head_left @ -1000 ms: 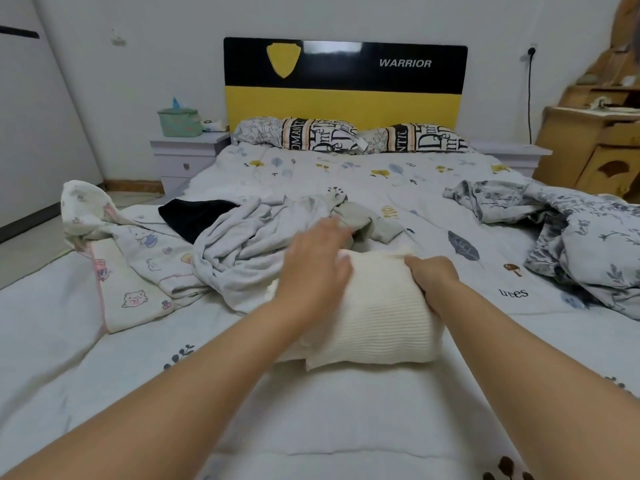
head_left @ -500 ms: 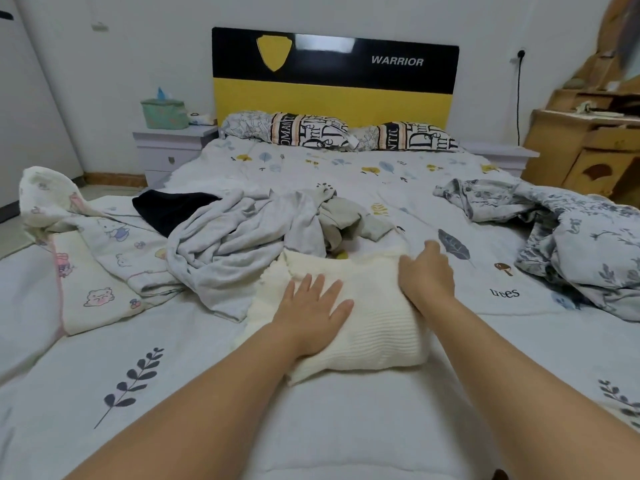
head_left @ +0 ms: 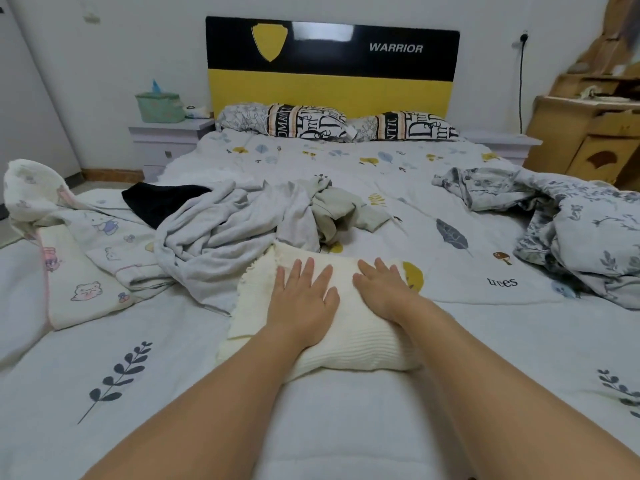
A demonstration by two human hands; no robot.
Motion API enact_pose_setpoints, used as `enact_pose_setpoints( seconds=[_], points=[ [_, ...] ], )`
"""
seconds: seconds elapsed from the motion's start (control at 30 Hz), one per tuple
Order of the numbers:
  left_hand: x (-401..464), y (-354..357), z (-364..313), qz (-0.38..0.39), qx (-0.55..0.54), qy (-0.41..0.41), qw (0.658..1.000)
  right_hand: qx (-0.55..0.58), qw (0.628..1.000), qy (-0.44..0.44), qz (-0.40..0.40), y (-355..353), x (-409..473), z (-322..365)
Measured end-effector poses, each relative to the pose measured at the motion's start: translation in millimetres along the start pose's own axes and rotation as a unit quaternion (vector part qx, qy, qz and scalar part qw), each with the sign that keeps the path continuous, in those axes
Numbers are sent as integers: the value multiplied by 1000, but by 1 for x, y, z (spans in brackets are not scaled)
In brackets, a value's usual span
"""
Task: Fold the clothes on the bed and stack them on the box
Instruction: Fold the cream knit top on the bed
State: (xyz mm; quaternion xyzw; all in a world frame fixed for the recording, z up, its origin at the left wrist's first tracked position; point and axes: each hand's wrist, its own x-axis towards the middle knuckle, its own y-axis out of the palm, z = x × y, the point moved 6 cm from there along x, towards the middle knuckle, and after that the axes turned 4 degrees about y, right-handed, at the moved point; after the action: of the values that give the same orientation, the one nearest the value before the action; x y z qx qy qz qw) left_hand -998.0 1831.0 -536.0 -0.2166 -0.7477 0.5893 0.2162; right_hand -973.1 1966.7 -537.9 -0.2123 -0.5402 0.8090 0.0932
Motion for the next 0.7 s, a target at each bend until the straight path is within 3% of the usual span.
enact_pose_setpoints(
  seconds=[0.1,0.17,0.27,0.37,0.47,0.7],
  points=[
    [-9,-6,-4,-7,-2,-9,1000,34,999,-15,-37,-9,-18,6],
    [-18,-14,-6,-25,-3,-37,999,110,987,-28,-112,-24,-37,11],
    [-36,-38,2,-79,9,-114,990,242,943,46,-223,-52,-64,-6],
    [-58,-57,28,-98,0,-224,970,281,934,167,-141,-46,-79,-33],
    [-71,-50,52,-31,-148,-322,935,370,907,192,-57,-29,-90,-36],
    [-62,-39,62,5,-328,-338,882,529,822,207,33,-19,-97,-35]
  ],
)
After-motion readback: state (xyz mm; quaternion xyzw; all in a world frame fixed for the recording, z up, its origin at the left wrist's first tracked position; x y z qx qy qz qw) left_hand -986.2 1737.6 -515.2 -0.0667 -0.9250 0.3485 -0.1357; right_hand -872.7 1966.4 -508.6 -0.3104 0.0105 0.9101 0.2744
